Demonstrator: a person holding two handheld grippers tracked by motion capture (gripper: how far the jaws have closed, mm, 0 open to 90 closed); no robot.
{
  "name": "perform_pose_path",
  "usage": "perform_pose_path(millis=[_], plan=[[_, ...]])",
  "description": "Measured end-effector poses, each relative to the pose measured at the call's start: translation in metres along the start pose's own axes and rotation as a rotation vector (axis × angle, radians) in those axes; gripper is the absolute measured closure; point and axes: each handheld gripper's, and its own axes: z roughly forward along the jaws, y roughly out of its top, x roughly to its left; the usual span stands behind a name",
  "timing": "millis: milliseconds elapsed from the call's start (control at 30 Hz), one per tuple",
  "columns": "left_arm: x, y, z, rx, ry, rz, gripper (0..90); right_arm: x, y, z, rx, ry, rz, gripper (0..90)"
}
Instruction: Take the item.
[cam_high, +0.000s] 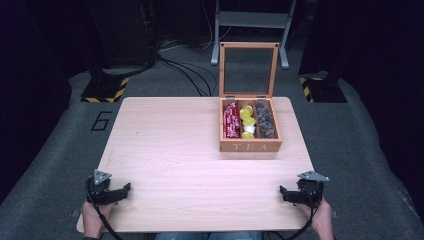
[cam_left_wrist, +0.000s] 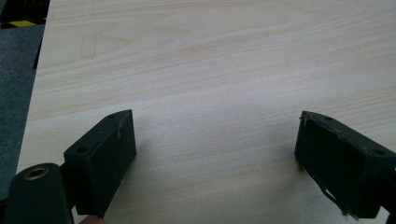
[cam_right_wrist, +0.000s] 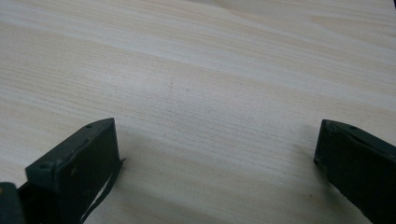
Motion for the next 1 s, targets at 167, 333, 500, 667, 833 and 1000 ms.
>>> perform_pose_path(millis=[167, 333, 500, 667, 833, 1000], plan=[[0.0, 0.0, 0.0, 0.004, -0.001, 0.006, 11.7, -0.006, 0.0, 0.0, -0.002, 0.001, 0.001, 0.0], [0.0, 0.0, 0.0, 0.013, 0.004, 0.013, 10.4, -0.009, 0.001, 0.002, -0.002, 0.006, -0.014, 0.0], [0.0, 0.001, 0.001, 0.019, 0.001, 0.013, 8.2, -0.01, 0.003, 0.003, -0.001, 0.011, -0.015, 0.0], [-0.001, 0.002, 0.003, 0.025, 0.006, 0.007, 2.6, -0.01, 0.004, 0.003, 0.006, 0.012, -0.012, 0.0], [-0.004, 0.003, 0.003, 0.029, -0.003, 0.011, 0.9, -0.01, 0.004, 0.003, 0.005, 0.013, -0.016, 0.0], [-0.011, 0.009, 0.003, 0.018, -0.019, 0.017, 0.6, -0.01, 0.004, 0.003, 0.005, 0.012, -0.01, 0.1]])
